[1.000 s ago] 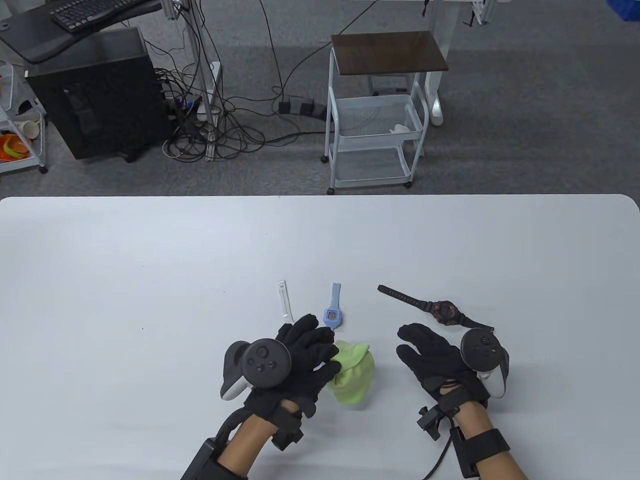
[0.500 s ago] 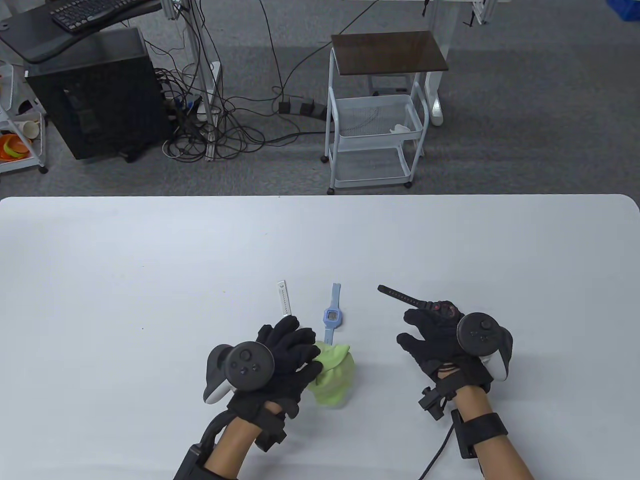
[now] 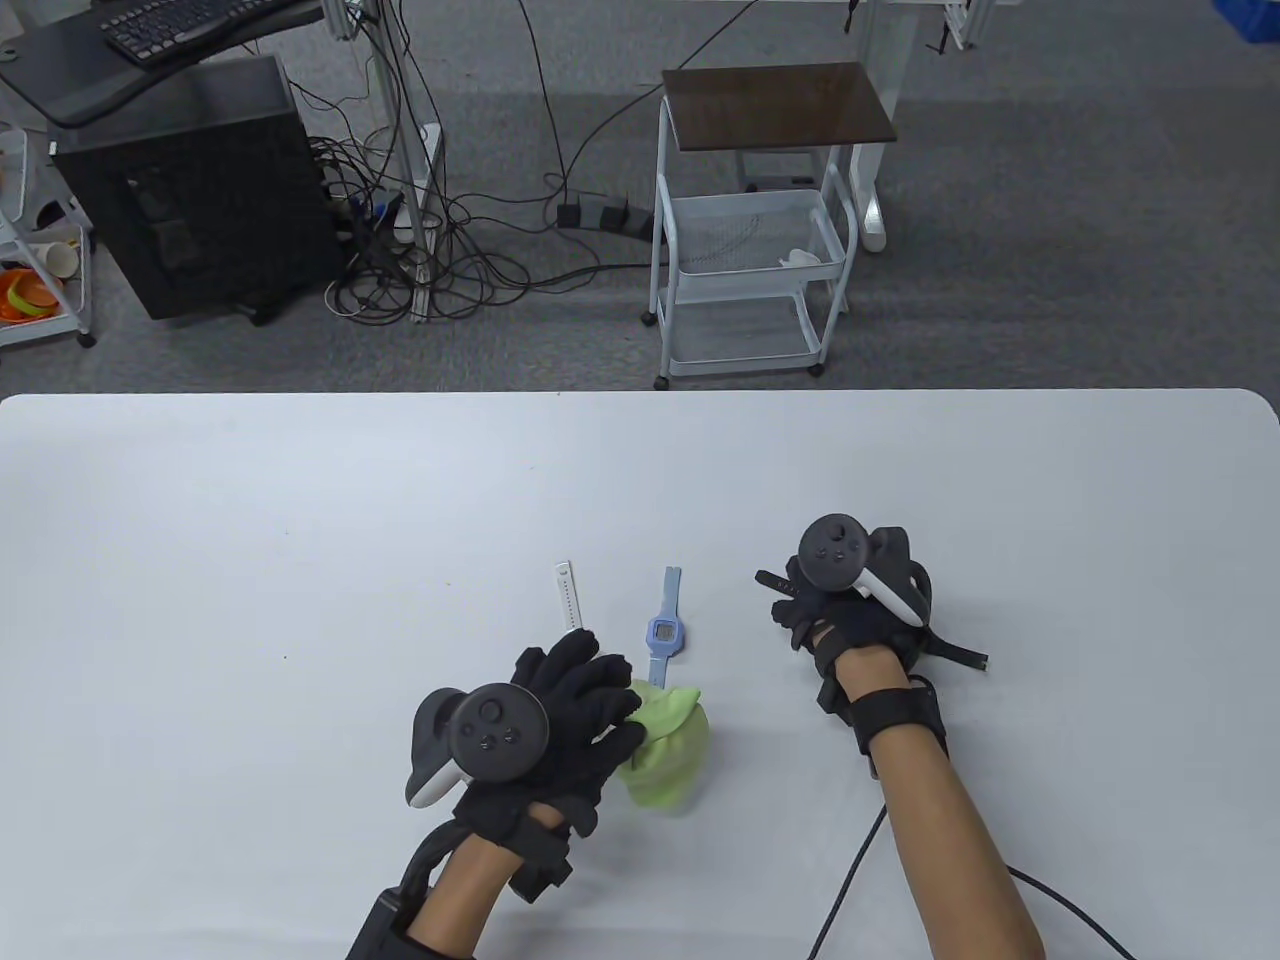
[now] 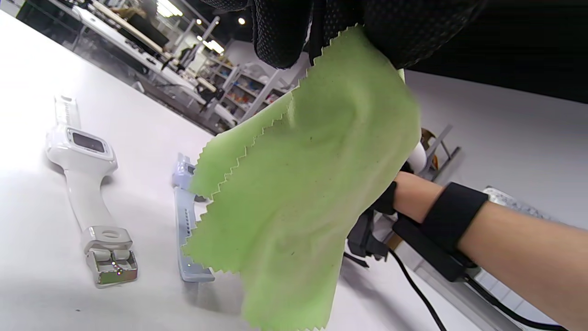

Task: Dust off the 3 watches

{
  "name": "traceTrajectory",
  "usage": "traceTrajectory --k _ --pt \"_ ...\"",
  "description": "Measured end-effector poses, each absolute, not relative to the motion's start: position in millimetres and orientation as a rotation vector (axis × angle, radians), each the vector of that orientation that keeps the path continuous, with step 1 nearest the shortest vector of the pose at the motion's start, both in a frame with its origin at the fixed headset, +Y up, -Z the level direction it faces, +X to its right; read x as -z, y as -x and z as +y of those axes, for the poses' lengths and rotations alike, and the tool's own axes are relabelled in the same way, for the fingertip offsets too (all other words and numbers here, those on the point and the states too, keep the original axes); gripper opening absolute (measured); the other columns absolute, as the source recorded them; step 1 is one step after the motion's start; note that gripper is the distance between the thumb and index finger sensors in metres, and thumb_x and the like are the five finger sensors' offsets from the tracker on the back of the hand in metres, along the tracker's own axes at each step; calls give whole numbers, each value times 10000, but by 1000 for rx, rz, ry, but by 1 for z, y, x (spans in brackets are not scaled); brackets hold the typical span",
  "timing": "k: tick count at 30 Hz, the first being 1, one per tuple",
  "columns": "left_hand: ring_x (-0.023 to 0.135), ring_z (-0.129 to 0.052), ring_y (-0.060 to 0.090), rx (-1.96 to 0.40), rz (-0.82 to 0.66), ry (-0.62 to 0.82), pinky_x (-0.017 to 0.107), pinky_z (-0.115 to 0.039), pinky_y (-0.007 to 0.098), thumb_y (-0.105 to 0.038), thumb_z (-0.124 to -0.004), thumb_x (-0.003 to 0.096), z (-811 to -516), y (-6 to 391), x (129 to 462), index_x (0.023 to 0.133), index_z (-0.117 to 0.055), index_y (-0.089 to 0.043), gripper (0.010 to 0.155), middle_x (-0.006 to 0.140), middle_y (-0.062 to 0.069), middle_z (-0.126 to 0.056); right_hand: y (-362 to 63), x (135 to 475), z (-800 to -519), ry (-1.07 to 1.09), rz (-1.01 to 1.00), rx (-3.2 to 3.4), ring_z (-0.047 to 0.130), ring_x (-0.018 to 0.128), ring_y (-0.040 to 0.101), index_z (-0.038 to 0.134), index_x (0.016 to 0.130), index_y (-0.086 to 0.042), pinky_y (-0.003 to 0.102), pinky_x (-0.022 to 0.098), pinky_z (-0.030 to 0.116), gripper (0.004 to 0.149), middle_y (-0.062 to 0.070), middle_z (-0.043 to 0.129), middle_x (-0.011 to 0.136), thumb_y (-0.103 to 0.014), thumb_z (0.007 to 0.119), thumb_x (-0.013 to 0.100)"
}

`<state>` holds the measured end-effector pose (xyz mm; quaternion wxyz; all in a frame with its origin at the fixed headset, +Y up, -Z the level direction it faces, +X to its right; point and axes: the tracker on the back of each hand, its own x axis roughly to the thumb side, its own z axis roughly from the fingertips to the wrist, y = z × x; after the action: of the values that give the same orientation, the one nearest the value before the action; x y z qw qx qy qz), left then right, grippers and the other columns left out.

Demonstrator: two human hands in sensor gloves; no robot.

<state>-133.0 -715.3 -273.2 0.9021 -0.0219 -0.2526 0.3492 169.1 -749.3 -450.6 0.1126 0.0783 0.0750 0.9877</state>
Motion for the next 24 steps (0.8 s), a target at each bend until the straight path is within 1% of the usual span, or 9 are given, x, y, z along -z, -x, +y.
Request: traceTrajectory --k 2,3,6,8,10,12,19,21,24 --pt "1133 -374 432 -733 -518 47 730 -265 724 -469 -731 552 -716 135 275 899 -776 -181 454 1122 42 -598 -165 459 -754 -212 218 -3014 777 757 473 848 833 -107 699 638 409 673 215 841 869 -475 950 279" --pt "1133 -373 432 -737 -517 48 730 -264 724 -468 -731 552 -716 135 275 900 -774 -180 454 1123 44 -596 -164 463 -756 -209 220 -3044 792 753 462 859 824 -119 695 642 418 659 202 855 863 -474 948 277" --pt "1133 -375 432 -738 -512 46 729 -265 724 -467 -731 552 -715 138 275 900 -775 -179 454 1122 45 -600 -163 473 -759 -194 255 -3055 802 751 454 870 817 -130 698 645 408 625 190 866 861 -447 947 284" --pt "1133 -373 431 -737 -509 39 730 -265 724 -468 -731 552 -714 139 275 901 -774 -180 454 1123 42 -598 -162 477 -760 -185 260 -3054 794 760 448 872 820 -141 713 648 369 606 180 867 869 -428 944 291" --pt "1133 -374 430 -738 -506 37 731 -265 723 -469 -730 552 -714 139 275 900 -774 -182 453 1122 41 -600 -161 480 -761 -189 258 -3056 789 756 444 880 816 -152 720 645 357 597 171 872 869 -431 938 292" --pt "1133 -373 433 -735 -504 41 729 -264 724 -469 -730 552 -714 139 275 901 -774 -180 454 1122 43 -599 -157 484 -764 -177 300 -3044 785 753 451 887 812 -152 724 643 351 586 179 867 870 -422 938 295" --pt "1132 -373 435 -725 -500 50 729 -264 724 -468 -730 553 -714 139 275 901 -774 -179 455 1122 42 -599 -147 492 -769 -156 360 -3104 803 704 444 888 775 -153 728 649 364 537 203 854 836 -393 938 297" --pt "1132 -374 432 -725 -500 53 729 -264 724 -468 -729 553 -714 139 275 900 -774 -180 453 1122 41 -600 -144 493 -769 -147 394 -3107 807 694 443 893 757 -154 730 652 363 511 204 858 825 -382 937 302" --pt "1132 -375 434 -721 -499 67 728 -264 725 -468 -730 552 -717 138 276 900 -775 -180 453 1120 43 -602 -142 495 -769 -168 371 -3125 828 653 437 915 710 -160 722 652 391 450 197 886 782 -356 931 305"
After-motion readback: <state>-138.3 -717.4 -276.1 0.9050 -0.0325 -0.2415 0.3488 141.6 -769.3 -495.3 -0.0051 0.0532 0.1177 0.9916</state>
